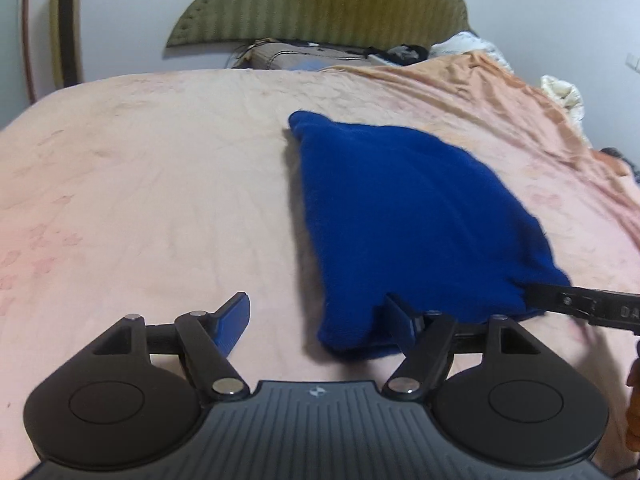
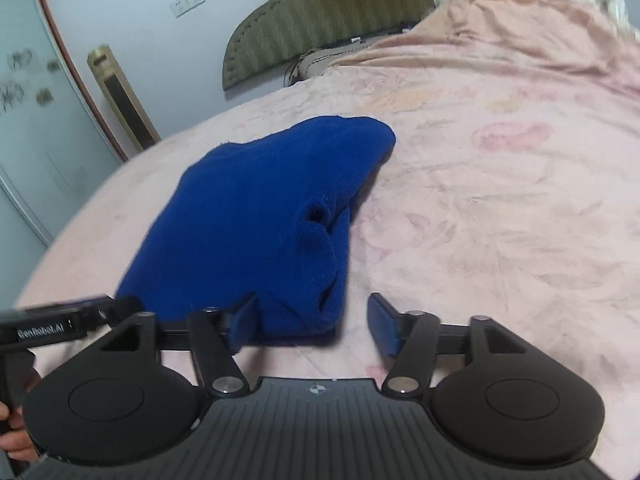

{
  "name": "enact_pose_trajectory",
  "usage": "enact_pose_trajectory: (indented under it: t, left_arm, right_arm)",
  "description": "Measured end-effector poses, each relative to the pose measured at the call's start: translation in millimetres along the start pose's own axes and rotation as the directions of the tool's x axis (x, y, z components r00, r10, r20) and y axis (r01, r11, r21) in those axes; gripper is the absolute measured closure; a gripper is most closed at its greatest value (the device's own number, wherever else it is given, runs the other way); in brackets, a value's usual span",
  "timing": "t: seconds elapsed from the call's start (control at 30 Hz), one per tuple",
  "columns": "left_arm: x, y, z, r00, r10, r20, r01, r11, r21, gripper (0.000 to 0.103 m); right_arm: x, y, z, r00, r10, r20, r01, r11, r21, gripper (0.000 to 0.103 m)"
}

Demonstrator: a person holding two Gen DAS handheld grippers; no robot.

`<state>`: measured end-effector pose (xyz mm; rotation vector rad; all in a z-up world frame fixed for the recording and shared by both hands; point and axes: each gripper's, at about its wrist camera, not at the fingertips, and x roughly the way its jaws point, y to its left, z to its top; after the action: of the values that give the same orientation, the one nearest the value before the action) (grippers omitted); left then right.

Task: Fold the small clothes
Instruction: 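Open both grippers and pull them back from the folded sweater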

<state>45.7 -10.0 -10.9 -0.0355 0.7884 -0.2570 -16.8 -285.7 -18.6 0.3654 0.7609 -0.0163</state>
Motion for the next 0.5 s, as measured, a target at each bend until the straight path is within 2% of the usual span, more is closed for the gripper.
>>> enact_pose_trajectory:
  t: [0.07,0.17,0.5]
  left_arm:
    - [0,0,-4,1.0,0.001,-0.018,-0.001,1.0,-0.013,0.03]
    - [0,2,-9,0.999,0.001,-0.036,-0.003,0.999,-0.041,0.022]
    - [-4,-3,-16,0.999,0.026,-0.032,-0.027,0.999,-0.028,0.021]
  right_arm:
    - [-2,4,-5,1.0,-0.013,0.003,0.014,1.0,-0.019,0.029]
    - [-2,9,-8,1.0,-0.023,0.005,0.023,0.999,-0.037,0.022]
    - [-9,22,-20,0.998,-0.064,0.012,0.065,0.993,-0.098,0.01]
